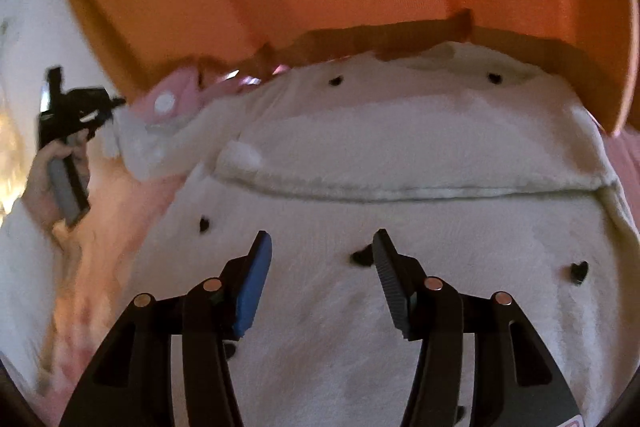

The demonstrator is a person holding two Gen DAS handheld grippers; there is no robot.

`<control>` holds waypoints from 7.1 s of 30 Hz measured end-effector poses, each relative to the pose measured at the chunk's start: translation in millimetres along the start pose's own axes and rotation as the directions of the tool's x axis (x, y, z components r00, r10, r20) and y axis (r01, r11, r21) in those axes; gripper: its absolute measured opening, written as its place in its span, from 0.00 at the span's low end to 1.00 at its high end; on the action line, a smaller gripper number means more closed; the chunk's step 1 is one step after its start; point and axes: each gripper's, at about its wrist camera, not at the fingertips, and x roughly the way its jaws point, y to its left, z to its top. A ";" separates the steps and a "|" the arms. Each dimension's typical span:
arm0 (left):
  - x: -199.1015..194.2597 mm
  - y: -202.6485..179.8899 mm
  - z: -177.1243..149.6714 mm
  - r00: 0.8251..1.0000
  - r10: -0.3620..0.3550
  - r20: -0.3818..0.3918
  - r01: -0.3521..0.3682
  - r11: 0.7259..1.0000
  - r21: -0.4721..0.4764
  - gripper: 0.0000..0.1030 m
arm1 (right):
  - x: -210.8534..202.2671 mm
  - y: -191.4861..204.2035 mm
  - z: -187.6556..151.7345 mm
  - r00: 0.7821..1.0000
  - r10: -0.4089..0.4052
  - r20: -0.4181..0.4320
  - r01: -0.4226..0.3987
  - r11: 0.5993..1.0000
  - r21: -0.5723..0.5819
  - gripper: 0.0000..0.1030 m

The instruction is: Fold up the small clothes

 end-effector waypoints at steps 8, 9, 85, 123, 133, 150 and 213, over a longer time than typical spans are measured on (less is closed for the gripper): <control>18.5 -194.7 -168.6 0.890 -0.257 -0.377 0.337 0.927 0.164 0.25 | -22.5 -55.7 18.4 0.942 -0.330 0.059 0.330 0.944 0.009 0.58; 23.0 -194.6 -188.2 0.876 -0.231 -0.424 0.323 0.933 0.159 0.32 | -23.3 -63.8 20.6 0.934 -0.351 0.065 0.351 0.936 0.018 0.58; 52.8 -31.8 -151.8 0.960 0.085 -0.269 -0.095 0.995 -0.025 0.70 | 1.9 -131.3 112.4 0.981 -0.132 0.142 0.113 0.985 0.133 0.22; 47.8 -55.2 -165.3 0.935 0.200 -0.294 -0.172 0.978 0.120 0.89 | -54.8 -122.6 22.9 0.948 -0.309 0.080 0.292 0.941 0.173 0.44; 45.9 -47.1 -156.9 0.947 0.191 -0.259 -0.183 0.982 0.056 0.90 | -14.6 -151.2 32.3 0.953 -0.300 0.036 0.283 0.929 0.240 0.23; 54.9 -45.4 -161.0 0.935 0.221 -0.276 -0.202 0.975 0.097 0.91 | -13.2 -164.5 39.2 0.955 -0.295 -0.005 0.290 0.933 0.213 0.07; -132.8 41.1 -238.1 0.774 -0.076 -0.628 0.008 0.994 -0.111 0.95 | -155.2 -115.0 -120.6 0.938 0.027 -0.346 0.097 0.936 0.337 0.60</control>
